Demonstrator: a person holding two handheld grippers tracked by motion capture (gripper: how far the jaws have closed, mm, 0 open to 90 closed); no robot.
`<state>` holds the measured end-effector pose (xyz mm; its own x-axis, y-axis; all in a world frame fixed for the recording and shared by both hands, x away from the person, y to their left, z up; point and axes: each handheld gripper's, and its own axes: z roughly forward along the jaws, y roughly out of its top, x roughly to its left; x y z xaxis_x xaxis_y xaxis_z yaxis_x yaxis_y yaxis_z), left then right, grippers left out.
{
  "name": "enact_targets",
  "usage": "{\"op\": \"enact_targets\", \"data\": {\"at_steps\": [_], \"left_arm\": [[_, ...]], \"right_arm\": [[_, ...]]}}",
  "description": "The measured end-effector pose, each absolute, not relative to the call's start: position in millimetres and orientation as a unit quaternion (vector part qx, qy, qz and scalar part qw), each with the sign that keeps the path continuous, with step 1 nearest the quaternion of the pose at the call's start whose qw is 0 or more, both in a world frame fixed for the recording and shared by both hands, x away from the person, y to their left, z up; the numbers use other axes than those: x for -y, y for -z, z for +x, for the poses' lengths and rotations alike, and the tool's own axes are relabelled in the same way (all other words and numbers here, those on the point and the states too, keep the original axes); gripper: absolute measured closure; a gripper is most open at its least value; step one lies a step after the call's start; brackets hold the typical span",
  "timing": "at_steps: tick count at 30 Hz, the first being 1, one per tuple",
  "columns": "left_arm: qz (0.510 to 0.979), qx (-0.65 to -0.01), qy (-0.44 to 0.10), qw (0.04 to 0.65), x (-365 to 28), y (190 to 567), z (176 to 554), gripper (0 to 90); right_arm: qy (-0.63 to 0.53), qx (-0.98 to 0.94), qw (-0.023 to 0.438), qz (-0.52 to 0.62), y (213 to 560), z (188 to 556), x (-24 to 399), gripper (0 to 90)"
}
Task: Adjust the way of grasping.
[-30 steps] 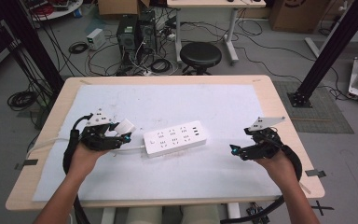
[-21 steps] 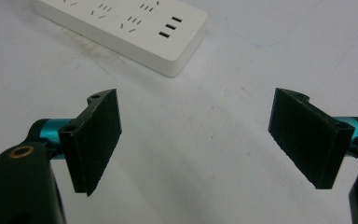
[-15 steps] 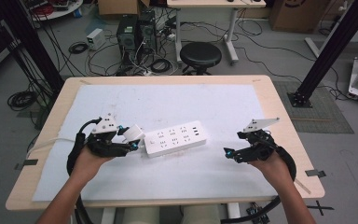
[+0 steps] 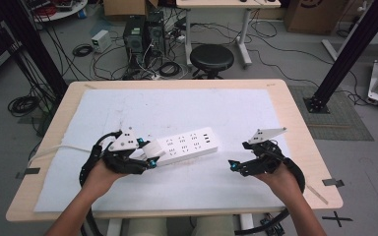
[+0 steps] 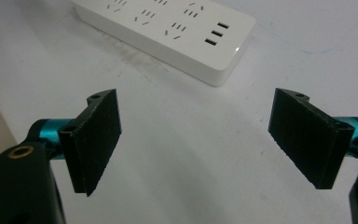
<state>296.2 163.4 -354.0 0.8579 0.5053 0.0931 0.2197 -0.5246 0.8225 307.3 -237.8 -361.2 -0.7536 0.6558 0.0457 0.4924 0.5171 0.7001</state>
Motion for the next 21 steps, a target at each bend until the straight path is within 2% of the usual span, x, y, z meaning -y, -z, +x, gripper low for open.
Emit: {"op": "enact_targets", "data": {"at_steps": [21], "left_arm": [[0.88,-0.113,-0.16,0.432,-131.1,369.5,289.5,42.5]], "right_arm": [[-0.426,-0.839,0.027,0.337,357.9,302.5,208.4,17.3]]}}
